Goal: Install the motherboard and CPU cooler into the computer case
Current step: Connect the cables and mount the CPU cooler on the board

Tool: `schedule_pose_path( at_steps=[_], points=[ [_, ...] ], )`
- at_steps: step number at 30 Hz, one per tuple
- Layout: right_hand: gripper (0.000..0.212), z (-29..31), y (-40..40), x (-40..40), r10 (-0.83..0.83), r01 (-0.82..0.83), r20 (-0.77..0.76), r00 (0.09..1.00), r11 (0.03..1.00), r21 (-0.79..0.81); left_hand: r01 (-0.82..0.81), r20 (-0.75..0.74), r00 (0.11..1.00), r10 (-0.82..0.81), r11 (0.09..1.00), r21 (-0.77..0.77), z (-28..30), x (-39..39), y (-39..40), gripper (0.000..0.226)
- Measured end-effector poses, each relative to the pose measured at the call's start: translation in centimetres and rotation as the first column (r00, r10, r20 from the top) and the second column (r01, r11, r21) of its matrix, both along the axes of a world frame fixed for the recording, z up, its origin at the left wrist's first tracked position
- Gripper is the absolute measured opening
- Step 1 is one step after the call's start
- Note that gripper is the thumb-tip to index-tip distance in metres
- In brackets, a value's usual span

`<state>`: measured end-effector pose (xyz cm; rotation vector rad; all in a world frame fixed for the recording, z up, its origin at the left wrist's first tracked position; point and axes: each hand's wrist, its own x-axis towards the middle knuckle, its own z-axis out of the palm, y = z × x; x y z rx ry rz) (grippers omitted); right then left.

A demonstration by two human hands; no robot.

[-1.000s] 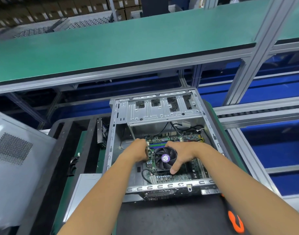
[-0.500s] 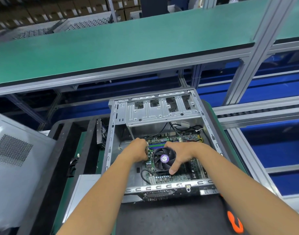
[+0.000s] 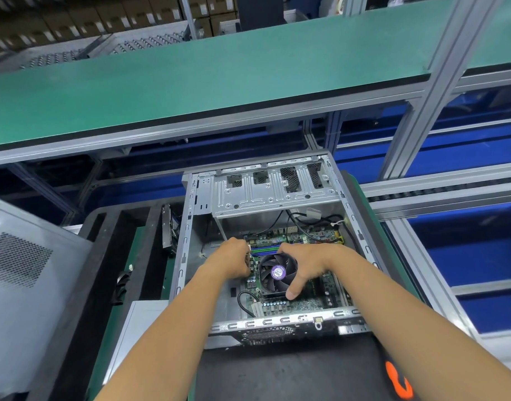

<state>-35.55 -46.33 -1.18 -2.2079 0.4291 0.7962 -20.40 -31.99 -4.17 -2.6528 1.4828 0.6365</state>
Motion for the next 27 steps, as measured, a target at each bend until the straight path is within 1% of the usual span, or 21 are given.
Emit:
schedule_pose_path(
  at_steps=[3, 18, 22, 27],
  points=[
    [0.093, -0.02, -0.01, 0.05, 0.000, 0.000, -0.004, 1.000, 1.000, 0.003, 0.009, -0.008, 1.000, -0.009, 1.000, 0.000, 0.08, -0.08, 0.04, 0.031],
    [0.098, -0.15, -0.14, 0.11, 0.002, -0.002, -0.004, 1.000, 1.000, -0.004, 0.006, -0.010, 1.000, -0.006, 1.000, -0.009, 0.10, -0.12, 0.06, 0.030],
    [0.105, -0.16, -0.18, 0.03, 0.003, -0.003, -0.004, 1.000, 1.000, -0.013, 0.003, -0.012, 1.000, -0.003, 1.000, -0.011, 0.10, -0.20, 0.15, 0.030],
    [0.105, -0.22, -0.14, 0.06, 0.007, -0.007, -0.006, 1.000, 1.000, -0.021, -0.005, -0.010, 1.000, 0.005, 1.000, -0.010, 0.01, -0.29, 0.03, 0.032]
  ],
)
